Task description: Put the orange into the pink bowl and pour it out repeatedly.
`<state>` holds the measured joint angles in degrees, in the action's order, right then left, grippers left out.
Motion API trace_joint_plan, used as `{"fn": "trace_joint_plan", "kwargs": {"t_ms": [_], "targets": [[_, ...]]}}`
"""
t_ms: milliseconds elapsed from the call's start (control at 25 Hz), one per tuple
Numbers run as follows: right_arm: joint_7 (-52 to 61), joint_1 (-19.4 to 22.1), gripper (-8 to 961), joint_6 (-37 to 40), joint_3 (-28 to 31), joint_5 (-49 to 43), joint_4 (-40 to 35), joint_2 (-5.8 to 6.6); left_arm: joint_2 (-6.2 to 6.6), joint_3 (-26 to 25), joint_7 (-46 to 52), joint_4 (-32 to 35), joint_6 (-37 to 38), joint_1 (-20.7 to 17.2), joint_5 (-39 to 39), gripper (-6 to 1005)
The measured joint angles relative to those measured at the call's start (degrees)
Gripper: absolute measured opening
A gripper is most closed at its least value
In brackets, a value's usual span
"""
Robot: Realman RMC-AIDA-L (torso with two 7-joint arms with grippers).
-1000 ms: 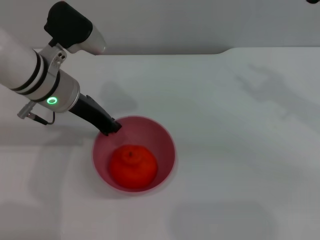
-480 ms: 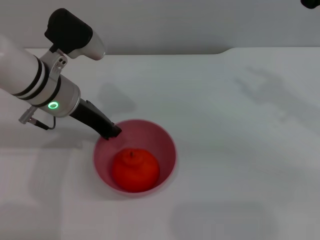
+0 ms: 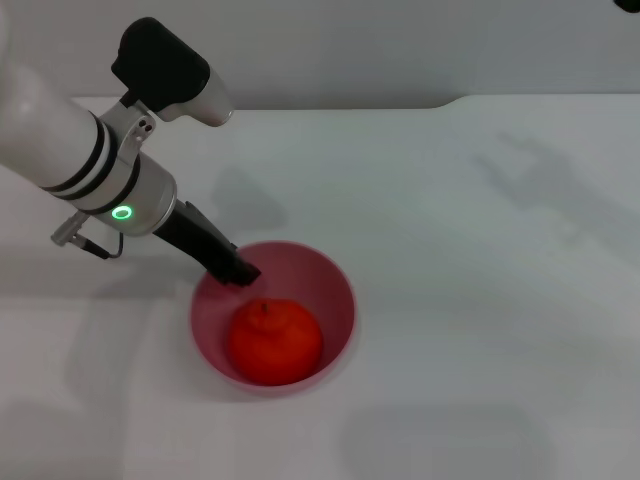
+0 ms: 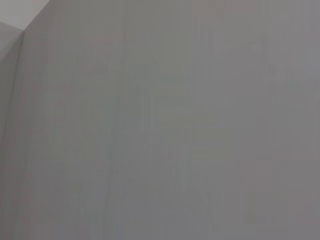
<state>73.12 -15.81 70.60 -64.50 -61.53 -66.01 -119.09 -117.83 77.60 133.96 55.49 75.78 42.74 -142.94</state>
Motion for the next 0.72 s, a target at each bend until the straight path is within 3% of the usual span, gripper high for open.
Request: {"fn": "trace_joint_plan", "kwargs": {"t_ms": [160, 240, 320, 400, 520, 720], "targets": [[-0.3, 0.2, 524, 0.9, 0.6, 0.4, 0.7, 0.05, -0.01, -0.2, 0.1, 2.2, 0.5, -0.4, 0.7, 283], [-0.3, 0.2, 524, 0.9, 0.6, 0.4, 1.1, 0.11, 0.01, -0.9, -0.4, 8.1, 2.1, -1.9, 4.2, 321], [-0.3, 0.3, 524, 0.9, 0.6, 0.4, 1.6, 0.17, 0.05, -1.2, -0.8, 9.7, 2.5, -2.3, 5.7, 415], [-0.3, 0.3, 524, 0.9, 0.6, 0.5, 2.4, 0.23, 0.11, -3.9, -5.1, 16.1, 3.3, -4.2, 14.9, 508], [-0.4, 0.2, 524, 0.9, 0.9, 0.5, 3.0, 0.27, 0.01, -7.4, -13.8, 18.8, 2.8, -6.3, 28.1, 606], [-5.3, 0.7, 524, 1.0, 1.4, 2.6, 4.5, 0.14, -0.03, -12.2, -38.7, 13.4, 1.7, -10.3, 56.5, 707]]}}
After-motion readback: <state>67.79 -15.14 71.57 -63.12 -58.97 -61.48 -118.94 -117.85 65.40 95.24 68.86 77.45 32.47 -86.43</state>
